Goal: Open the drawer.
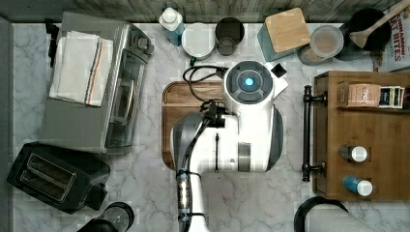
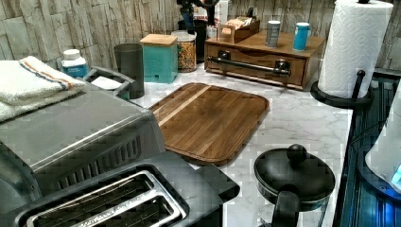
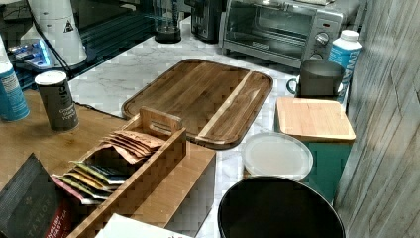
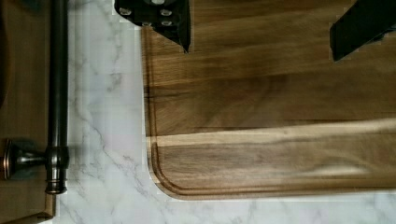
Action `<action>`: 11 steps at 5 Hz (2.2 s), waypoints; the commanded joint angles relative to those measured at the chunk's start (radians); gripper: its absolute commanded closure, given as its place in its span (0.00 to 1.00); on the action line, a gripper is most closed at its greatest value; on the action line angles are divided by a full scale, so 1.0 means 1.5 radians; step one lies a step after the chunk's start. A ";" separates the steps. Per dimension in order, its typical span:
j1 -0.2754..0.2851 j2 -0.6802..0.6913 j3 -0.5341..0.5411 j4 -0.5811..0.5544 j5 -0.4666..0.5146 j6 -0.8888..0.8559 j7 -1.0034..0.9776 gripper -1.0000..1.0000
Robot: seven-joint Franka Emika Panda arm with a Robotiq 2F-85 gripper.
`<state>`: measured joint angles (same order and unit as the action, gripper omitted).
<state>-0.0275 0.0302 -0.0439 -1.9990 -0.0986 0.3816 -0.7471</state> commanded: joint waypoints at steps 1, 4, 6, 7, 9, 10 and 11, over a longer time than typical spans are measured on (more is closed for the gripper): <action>-0.122 -0.066 -0.040 -0.099 -0.007 0.152 -0.152 0.00; -0.138 -0.043 -0.063 -0.164 -0.041 0.257 -0.168 0.00; -0.155 -0.017 -0.084 -0.192 -0.045 0.333 -0.226 0.00; -0.159 -0.005 -0.096 -0.199 -0.032 0.365 -0.257 0.00; -0.170 0.045 -0.099 -0.184 0.011 0.393 -0.316 0.00; -0.176 0.060 -0.100 -0.178 0.003 0.410 -0.311 0.00; -0.180 0.075 -0.102 -0.171 0.000 0.418 -0.305 0.00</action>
<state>-0.2585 0.1294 -0.1743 -2.2773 -0.1262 1.0049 -1.1006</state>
